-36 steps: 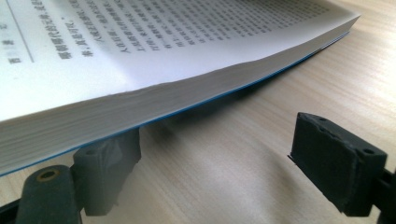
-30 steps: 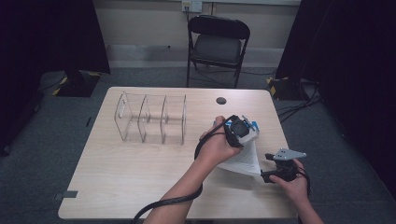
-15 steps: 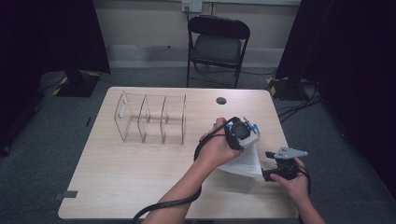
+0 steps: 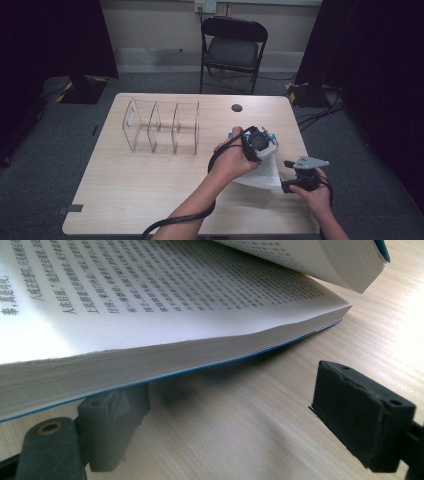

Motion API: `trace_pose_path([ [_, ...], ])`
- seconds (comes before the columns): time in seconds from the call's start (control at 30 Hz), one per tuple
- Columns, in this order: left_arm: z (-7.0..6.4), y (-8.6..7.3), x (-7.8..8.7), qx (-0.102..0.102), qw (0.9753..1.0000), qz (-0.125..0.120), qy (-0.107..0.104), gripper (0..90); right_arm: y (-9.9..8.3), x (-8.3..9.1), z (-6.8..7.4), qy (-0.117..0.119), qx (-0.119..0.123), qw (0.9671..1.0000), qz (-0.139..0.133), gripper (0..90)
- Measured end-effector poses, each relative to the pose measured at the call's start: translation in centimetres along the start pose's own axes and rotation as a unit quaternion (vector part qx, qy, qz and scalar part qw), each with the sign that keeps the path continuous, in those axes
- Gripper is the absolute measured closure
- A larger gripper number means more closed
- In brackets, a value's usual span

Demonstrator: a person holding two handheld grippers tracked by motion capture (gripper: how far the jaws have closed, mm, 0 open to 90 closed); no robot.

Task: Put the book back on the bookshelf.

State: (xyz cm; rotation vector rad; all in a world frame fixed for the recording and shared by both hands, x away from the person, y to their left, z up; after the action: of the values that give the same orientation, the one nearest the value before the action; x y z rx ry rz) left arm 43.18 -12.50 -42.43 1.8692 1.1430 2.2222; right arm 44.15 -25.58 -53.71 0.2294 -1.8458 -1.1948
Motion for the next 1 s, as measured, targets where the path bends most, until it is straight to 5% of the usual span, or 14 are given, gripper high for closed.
trace_pose_path([
  [1.0,-0.6,-0.1,1.0,-0.006,0.9998,0.006,-0.017,74.7,2.3,0.2,-0.1,0.003,0.026,0.9995,-0.016,13.0],
])
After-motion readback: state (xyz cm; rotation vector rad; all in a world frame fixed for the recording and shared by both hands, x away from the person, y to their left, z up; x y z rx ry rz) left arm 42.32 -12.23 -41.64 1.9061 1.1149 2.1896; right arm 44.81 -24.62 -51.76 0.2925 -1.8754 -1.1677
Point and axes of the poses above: each handheld gripper's, and its own axes: x roughly backward along the jaws, y roughly out of its top, z roughly to its left, the point moved 10 cm from there along -x, roughly forward along the jaws, and after that the axes turned 7 degrees about x, right-handed, at the moved point
